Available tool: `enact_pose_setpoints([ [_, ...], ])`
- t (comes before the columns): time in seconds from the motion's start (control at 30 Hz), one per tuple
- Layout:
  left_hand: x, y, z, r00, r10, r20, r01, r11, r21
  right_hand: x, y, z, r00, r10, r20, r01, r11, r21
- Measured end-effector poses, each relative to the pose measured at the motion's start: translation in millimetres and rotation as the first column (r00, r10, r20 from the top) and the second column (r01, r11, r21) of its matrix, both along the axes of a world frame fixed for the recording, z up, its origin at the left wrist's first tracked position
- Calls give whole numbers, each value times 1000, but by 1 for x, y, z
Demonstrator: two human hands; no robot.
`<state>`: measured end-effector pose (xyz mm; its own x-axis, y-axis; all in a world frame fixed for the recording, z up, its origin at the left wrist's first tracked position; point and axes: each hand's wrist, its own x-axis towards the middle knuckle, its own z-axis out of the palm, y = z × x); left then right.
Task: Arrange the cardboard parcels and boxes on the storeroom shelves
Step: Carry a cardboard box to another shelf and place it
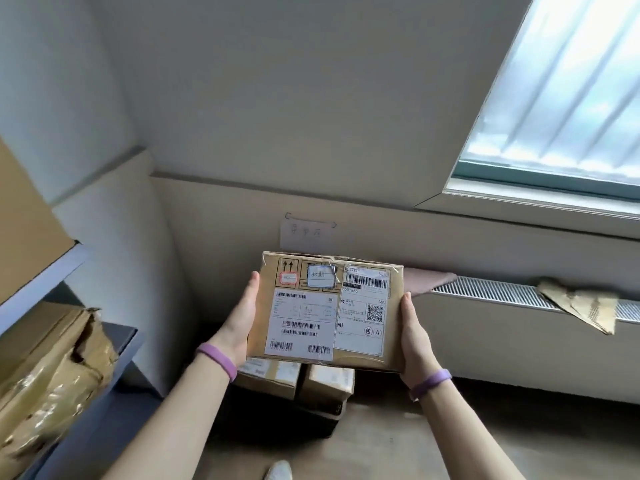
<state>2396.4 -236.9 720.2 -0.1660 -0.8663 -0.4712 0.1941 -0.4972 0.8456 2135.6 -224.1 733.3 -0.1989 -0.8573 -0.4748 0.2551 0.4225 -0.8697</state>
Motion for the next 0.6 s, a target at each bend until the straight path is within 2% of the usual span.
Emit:
enact_pose_setpoints([
  [0.23, -18, -118, -29, 976, -216, 21, 211, 966, 148, -16, -68, -18, 983, -183, -8, 183, 979, 92],
  [0.4, -50, -172, -55, 952, -304, -18, 300, 924, 237, -38, -89, -34, 959, -283, -18, 282, 946, 161],
  [0.6, -81, -214, -84, 933, -359, -17, 349, 895, 278, -63, -119, -61, 945, -326, -2, 316, 916, 246],
])
